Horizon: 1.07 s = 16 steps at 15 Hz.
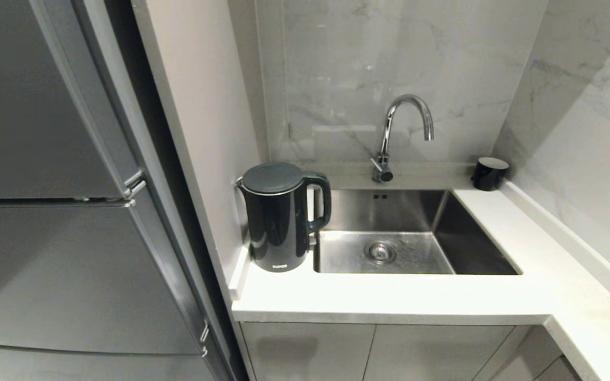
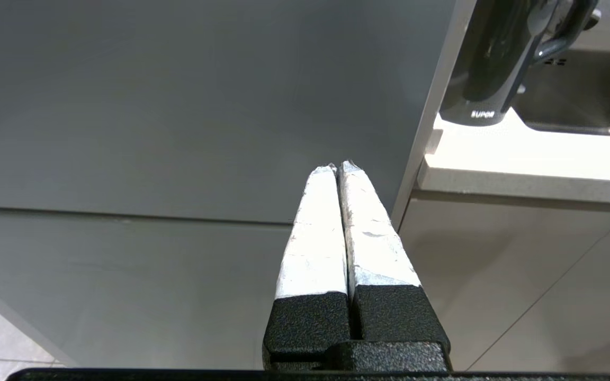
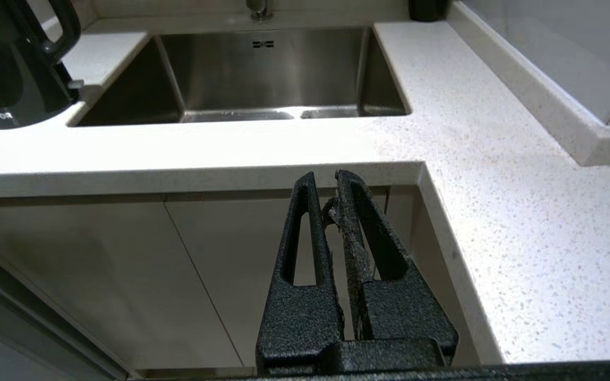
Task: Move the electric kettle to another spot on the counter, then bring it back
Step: Grab the kettle
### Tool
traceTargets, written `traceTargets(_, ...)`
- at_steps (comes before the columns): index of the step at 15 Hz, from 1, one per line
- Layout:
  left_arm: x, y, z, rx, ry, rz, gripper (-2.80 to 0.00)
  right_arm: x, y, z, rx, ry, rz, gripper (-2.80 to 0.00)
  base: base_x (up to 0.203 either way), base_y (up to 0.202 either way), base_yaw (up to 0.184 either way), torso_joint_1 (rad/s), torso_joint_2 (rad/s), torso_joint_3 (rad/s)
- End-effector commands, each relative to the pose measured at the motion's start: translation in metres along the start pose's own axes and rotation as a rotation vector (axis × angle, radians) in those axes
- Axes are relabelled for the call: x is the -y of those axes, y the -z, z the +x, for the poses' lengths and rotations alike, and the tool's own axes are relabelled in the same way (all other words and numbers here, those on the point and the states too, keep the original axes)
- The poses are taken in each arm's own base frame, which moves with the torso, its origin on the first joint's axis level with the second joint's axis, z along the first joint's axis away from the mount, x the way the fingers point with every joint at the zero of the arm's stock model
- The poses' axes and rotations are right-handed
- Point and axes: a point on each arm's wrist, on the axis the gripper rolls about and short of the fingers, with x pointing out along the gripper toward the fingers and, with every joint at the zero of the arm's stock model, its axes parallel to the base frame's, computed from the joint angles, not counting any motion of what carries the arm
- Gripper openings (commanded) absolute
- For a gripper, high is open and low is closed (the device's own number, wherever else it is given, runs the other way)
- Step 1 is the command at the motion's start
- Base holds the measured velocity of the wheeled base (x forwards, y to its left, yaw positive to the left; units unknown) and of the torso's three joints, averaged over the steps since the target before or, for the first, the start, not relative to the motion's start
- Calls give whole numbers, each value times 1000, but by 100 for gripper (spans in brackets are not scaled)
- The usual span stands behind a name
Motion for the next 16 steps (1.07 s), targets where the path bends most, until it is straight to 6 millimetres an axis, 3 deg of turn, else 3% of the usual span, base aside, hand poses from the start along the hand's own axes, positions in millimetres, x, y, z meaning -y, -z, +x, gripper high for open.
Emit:
traceTargets(1,0,0,0,1,0,-1,-280,0,0,0,0,0,0,-280,0,0,0,154,-359,-208)
traceTargets(13,0,0,0,1,0,-1,-280,0,0,0,0,0,0,-280,0,0,0,146,-336,-193)
traceTargets(16,0,0,0,1,0,-1,-280,0,0,0,0,0,0,-280,0,0,0,21,-72,-21)
